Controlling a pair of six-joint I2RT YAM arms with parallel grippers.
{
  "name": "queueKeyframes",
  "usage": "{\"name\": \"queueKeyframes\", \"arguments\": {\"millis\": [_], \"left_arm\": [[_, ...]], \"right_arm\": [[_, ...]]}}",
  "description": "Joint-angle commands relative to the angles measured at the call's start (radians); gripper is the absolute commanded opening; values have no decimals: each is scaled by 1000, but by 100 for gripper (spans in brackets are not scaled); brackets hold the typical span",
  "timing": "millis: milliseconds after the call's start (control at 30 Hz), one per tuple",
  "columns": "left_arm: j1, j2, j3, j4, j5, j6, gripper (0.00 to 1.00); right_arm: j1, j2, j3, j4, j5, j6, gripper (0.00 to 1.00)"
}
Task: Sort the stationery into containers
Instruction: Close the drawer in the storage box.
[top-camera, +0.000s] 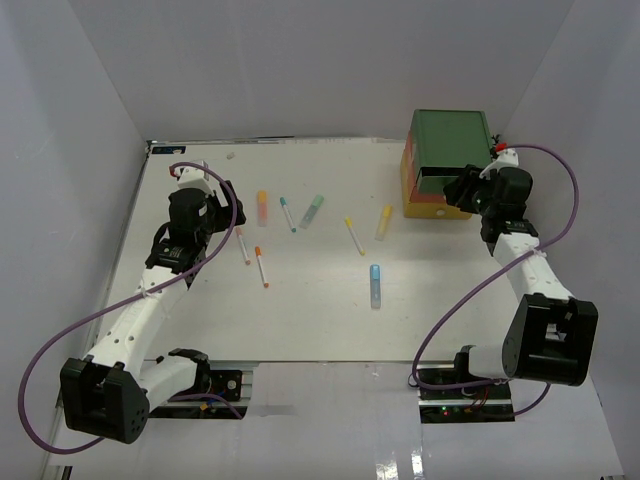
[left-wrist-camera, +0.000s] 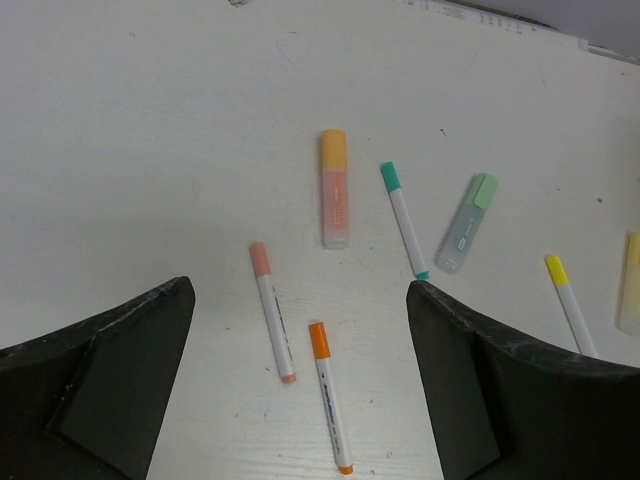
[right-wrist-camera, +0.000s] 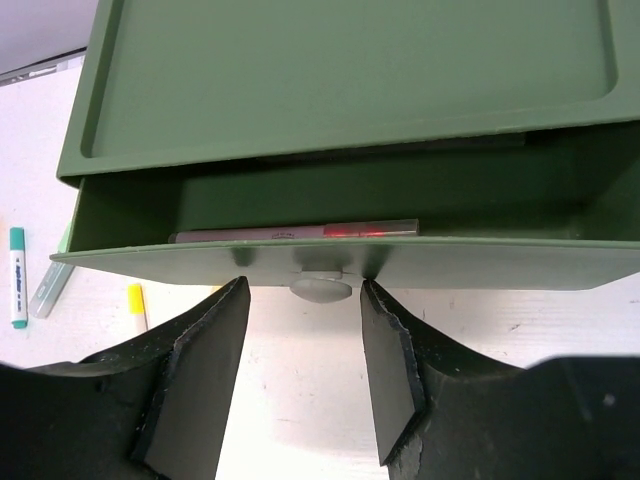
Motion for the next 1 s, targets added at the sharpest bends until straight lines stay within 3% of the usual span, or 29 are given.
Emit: {"name": "queueKeyframes", "arguments": {"millis": [0, 967], "left_arm": [[3, -8, -6, 23, 18, -3, 98], [3, 0, -6, 28, 30, -1, 98]], "right_arm": [[9, 20, 48, 86, 21, 14, 55], [20, 112, 130, 98, 45, 47, 56]]}}
